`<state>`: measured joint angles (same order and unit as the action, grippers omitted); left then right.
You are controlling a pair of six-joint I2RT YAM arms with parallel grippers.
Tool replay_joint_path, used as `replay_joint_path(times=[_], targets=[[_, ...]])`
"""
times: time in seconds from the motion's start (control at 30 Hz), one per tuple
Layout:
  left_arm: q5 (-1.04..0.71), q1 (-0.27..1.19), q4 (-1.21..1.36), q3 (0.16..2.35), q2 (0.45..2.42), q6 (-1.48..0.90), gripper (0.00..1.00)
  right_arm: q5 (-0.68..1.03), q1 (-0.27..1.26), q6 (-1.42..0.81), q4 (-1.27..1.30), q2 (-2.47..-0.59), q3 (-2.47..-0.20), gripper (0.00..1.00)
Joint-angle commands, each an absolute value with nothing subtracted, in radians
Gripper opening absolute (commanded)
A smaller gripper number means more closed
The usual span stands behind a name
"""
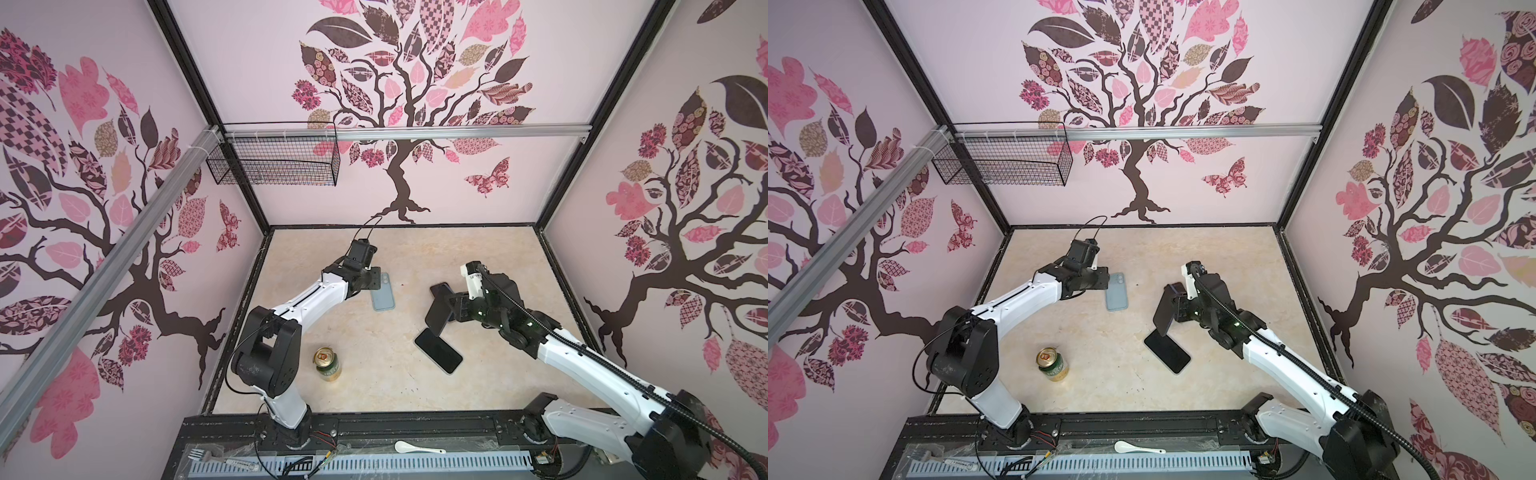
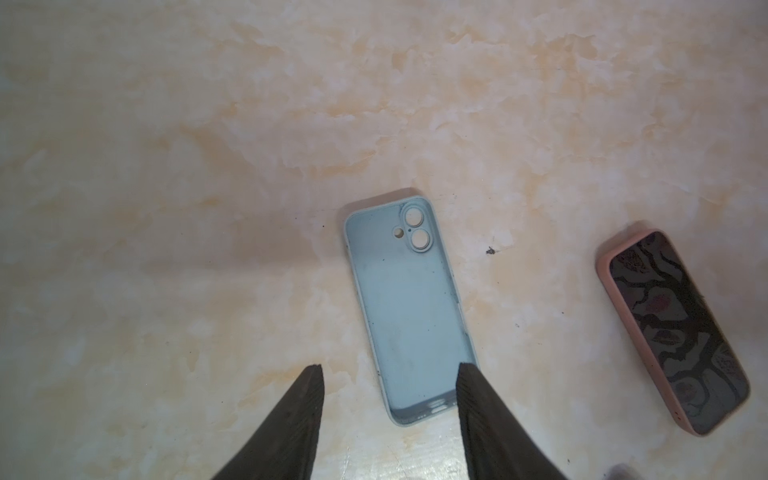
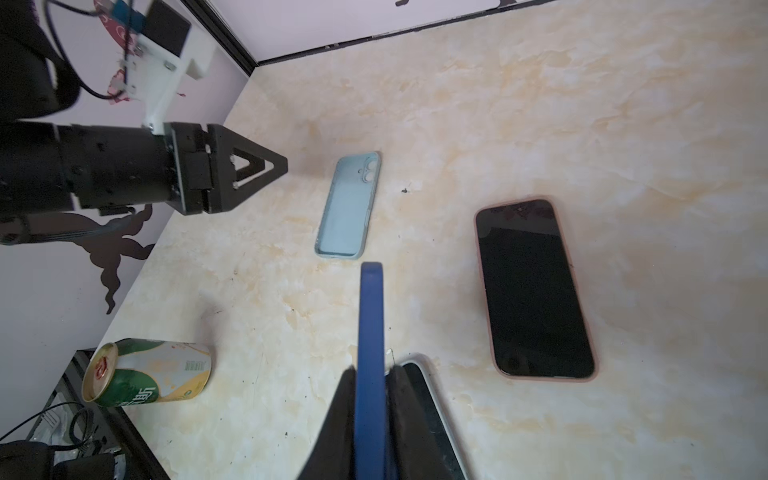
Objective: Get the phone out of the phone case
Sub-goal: 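Lower the pale blue case flat onto the table with the left gripper and release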
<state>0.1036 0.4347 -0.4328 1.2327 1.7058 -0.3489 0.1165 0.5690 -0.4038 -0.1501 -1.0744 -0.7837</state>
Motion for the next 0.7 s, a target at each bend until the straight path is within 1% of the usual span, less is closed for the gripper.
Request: replay_joint_path(times=[0.0, 0.27, 0.47, 0.67], targets=[[0.126, 0.431, -0.407, 1.216, 1.75, -0.453, 0.54, 0.136, 0.572, -0.397, -0.101, -1.076, -0.845, 0.0], [0.094, 0.432, -0.399, 1.21, 1.839, -0.495, 0.42, 0.138, 0.571, -0.383, -0.127, -1.066, -0.859, 0.0], [0.099, 0.433, -0.397, 1.23, 1.894, -0.493, 0.35, 0.139, 0.571, -0.382, -0.133, -1.074, -0.858, 0.0], [0.105, 0.433, -0.405, 1.247, 1.94, -0.482, 0.31, 0.141, 0.571, -0.382, -0.139, -1.074, -0.859, 0.0]])
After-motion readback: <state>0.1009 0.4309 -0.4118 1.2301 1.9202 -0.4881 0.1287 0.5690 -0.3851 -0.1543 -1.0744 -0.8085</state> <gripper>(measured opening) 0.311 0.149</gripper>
